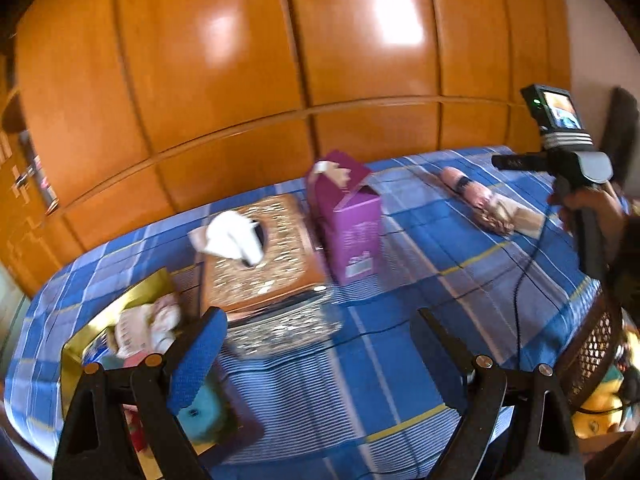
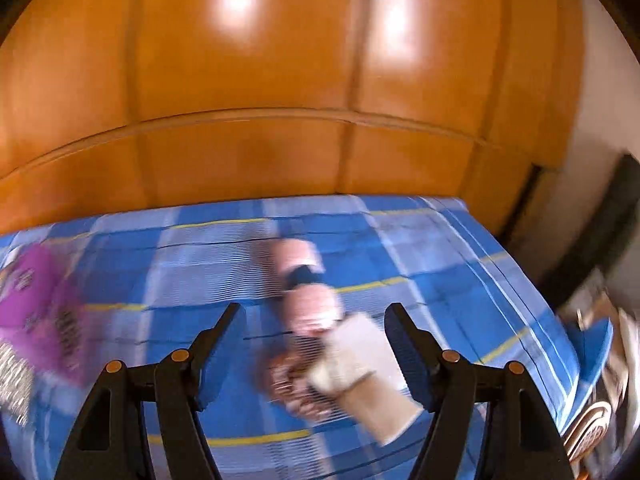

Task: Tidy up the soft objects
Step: 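Move both tools back toward the remaining items on the bedspread, then grasp the brown scrunchie with the left tool while the right tool approaches the beige mesh pad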

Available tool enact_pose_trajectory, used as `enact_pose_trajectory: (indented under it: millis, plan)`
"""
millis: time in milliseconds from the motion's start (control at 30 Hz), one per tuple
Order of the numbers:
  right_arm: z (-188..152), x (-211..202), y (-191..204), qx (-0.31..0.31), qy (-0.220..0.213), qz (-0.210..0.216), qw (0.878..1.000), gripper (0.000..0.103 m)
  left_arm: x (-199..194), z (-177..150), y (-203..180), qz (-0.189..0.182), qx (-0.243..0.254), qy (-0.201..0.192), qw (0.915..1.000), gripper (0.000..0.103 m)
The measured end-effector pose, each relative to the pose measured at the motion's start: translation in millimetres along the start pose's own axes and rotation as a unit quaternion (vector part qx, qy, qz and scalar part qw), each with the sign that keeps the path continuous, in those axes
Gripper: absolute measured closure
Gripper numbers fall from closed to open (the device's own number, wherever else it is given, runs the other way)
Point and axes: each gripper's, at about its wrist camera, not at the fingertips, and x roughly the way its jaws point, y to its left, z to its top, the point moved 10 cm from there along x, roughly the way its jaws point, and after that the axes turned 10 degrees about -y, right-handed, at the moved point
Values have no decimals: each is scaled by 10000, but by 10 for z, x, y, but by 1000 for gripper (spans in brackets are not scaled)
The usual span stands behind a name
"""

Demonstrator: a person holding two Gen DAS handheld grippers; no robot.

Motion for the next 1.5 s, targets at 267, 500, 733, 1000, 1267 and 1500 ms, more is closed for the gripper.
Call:
enact_pose_trajectory:
  millis: [267,500,733,1000,1267,1500]
  plan:
    - [-184,245,-692,1786,380,-154,9831,30,243,139,-539,-512,369,87,9980,10]
    - [-336,281,-853,2523,628,-95,9656,30,429,259,-954,-875,655,117,9939,10]
    - [-387,289,-936,2887,660,-10,9551,30,639,308,-1216,-1121,705,268,9908,10]
    - [-459,312,-1029,3365,726,121,9388,30,858,324,-1447,-1259,835,385,9878,11]
    - [-463,302,-1059,3571,669,252,9313,30,1146,376,-1629,-1386,832,572,9852,14]
    - [-451,265,-1161,3989,482,392,9149,30,1380,392,-1761,-1508,697,781,9830,20]
